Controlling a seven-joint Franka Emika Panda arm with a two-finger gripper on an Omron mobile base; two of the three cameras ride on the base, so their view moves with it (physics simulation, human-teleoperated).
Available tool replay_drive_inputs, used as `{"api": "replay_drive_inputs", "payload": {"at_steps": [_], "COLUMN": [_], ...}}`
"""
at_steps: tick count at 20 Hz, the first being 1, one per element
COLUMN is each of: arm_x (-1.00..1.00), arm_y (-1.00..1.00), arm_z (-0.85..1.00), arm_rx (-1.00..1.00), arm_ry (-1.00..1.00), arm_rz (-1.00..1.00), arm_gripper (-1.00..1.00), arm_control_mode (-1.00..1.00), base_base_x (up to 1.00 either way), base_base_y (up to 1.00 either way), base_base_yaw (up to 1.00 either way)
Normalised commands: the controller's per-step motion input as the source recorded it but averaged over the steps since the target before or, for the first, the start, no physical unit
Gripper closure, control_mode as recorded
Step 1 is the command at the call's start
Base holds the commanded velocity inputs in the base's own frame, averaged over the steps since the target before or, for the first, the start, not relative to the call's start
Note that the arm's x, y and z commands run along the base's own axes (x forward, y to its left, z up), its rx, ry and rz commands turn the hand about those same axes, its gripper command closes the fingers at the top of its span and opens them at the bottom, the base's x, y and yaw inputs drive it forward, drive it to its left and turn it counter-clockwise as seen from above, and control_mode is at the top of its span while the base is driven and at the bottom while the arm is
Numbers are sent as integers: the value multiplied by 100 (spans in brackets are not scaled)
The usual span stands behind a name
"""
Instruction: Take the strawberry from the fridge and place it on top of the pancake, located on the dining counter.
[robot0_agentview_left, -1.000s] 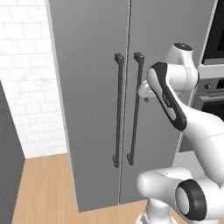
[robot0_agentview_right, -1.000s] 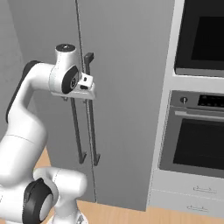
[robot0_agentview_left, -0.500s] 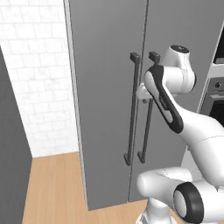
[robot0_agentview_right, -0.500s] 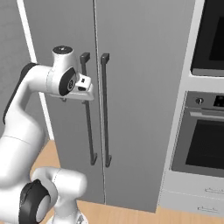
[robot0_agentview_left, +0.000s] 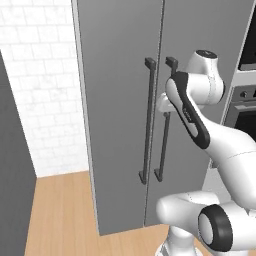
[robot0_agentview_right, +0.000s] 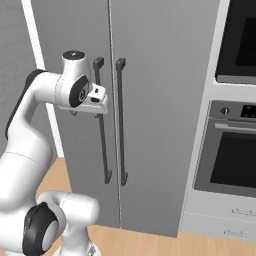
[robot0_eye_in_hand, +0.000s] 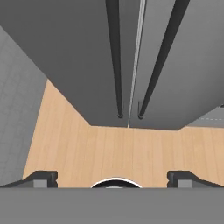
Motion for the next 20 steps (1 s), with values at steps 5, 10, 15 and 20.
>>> {"api": "replay_drive_inputs", "payload": {"at_steps": [5,10,15,20], "arm_x": [0,0,0,0], "arm_y": [0,0,0,0], "arm_z": [0,0,0,0], "arm_rx": [0,0,0,0], "arm_ry": [0,0,0,0], "arm_rz": [0,0,0,0], "arm_gripper": [-100,-100,-100,-100], "arm_control_mode": [100,100,100,100], "base_base_x": [-27,-20,-31,-33], "base_base_y": [-5,-7,-24,-17], "base_base_yaw": [0,0,-1,-1]}}
